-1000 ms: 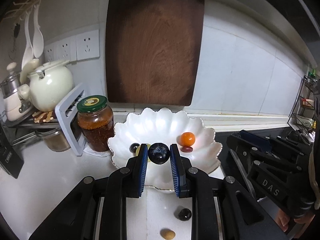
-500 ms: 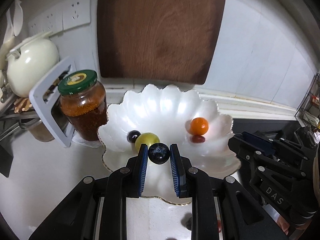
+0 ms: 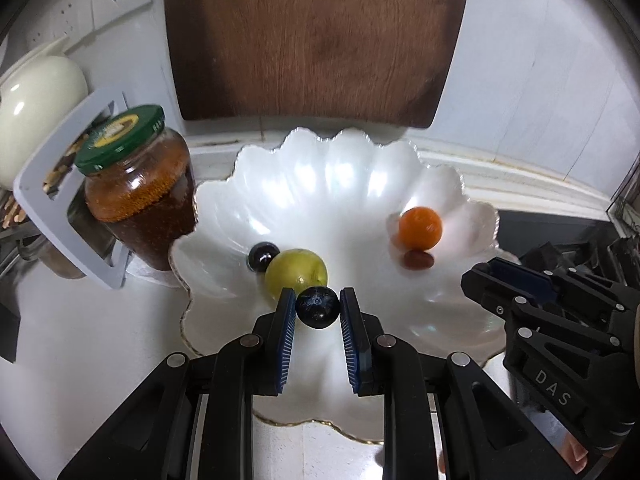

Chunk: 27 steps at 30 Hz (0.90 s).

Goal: Organize fruits
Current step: 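Open both tools to drop the plum and berry into the bowl, then move both open tools back toward the remaining fruits on the counter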

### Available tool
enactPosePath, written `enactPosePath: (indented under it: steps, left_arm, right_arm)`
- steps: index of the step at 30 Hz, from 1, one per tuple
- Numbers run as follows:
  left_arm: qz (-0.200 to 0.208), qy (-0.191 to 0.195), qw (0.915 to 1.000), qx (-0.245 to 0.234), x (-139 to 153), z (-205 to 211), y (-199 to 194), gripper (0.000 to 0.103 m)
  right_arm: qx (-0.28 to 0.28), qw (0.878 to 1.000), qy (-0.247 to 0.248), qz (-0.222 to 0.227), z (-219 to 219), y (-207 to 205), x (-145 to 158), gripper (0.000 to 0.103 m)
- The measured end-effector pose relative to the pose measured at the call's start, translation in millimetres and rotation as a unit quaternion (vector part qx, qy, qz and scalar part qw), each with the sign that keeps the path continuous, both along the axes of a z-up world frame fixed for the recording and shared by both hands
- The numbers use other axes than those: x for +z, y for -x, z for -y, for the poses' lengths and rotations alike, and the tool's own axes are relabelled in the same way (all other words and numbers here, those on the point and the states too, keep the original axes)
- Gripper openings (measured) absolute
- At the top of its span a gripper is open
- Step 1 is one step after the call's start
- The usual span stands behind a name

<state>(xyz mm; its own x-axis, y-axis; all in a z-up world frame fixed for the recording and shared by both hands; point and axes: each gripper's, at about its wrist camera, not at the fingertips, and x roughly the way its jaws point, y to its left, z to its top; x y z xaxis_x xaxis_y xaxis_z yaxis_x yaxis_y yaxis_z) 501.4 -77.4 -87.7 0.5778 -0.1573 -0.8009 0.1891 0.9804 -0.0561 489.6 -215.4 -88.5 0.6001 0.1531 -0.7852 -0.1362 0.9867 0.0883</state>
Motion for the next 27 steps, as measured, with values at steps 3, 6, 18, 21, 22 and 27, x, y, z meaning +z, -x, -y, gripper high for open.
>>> enactPosePath:
  steps: [3,6,18,21,22,27]
  left_arm:
    - [-0.015,-0.004,0.9999,0.005,-5.7,5.1,-2.8,0.023]
    - [-0.030,-0.011,0.9995,0.004,-10.7,10.8,-3.4,0.023]
    - [-0.047,-0.041,0.9981,-0.004,-17.6,19.9,-3.3,0.040]
    - [-0.038,-0.054,0.9978,0.002,-13.7,17.2,-1.5,0.047]
    - [-0.034,-0.059,0.9977,0.004,-11.8,15.6,-0.6,0.050]
    - [-0.017,-0.069,0.9974,0.012,0.5,7.5,8.4,0.058]
  right_arm:
    - [0.000,1.000,0.003,-0.016,0.0,-6.4,-6.9,0.024]
    - [0.001,1.000,0.008,-0.028,-0.7,-10.6,-12.1,0.024]
    - [0.014,0.998,0.005,-0.064,-6.8,-19.9,-23.6,0.031]
    - [0.012,0.998,0.009,-0.061,-6.2,-18.6,-22.2,0.036]
    - [0.012,0.998,0.013,-0.059,-6.0,-17.5,-21.2,0.036]
    - [0.004,0.999,0.024,-0.042,-1.6,-8.8,-11.8,0.036]
